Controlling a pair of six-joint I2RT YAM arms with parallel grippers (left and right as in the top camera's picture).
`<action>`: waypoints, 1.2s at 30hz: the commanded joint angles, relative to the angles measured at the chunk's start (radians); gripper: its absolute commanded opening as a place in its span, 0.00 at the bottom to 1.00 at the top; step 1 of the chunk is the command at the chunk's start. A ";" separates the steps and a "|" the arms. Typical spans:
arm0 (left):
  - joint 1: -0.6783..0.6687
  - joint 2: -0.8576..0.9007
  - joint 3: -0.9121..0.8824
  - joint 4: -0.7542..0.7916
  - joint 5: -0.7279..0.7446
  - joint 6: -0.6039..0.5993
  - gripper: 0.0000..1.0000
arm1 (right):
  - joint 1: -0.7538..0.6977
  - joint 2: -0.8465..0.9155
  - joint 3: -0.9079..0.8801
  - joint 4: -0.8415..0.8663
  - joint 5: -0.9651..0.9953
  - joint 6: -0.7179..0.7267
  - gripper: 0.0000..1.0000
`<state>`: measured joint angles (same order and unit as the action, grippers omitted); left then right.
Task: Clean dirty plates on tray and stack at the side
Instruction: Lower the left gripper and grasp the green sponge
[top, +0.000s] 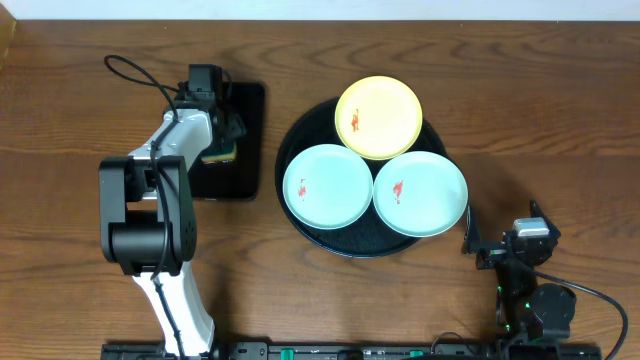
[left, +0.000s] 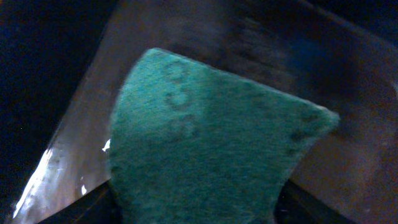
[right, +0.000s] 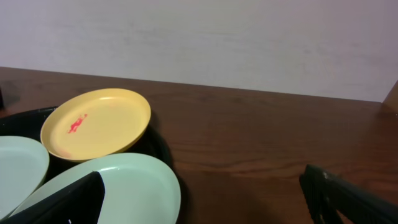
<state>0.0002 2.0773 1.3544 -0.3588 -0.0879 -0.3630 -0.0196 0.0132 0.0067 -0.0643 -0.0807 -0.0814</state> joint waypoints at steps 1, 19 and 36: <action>0.004 0.023 -0.002 -0.002 -0.010 0.004 0.60 | -0.006 -0.001 -0.001 -0.004 0.001 -0.010 0.99; -0.020 -0.341 -0.002 -0.069 0.003 -0.001 0.08 | -0.006 -0.001 -0.001 -0.004 0.002 -0.010 0.99; -0.043 -0.209 -0.026 -0.063 -0.162 0.007 0.07 | -0.006 -0.001 -0.001 -0.004 0.002 -0.010 0.99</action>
<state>-0.0460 1.7782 1.3495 -0.4084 -0.1696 -0.3618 -0.0196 0.0128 0.0067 -0.0643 -0.0811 -0.0814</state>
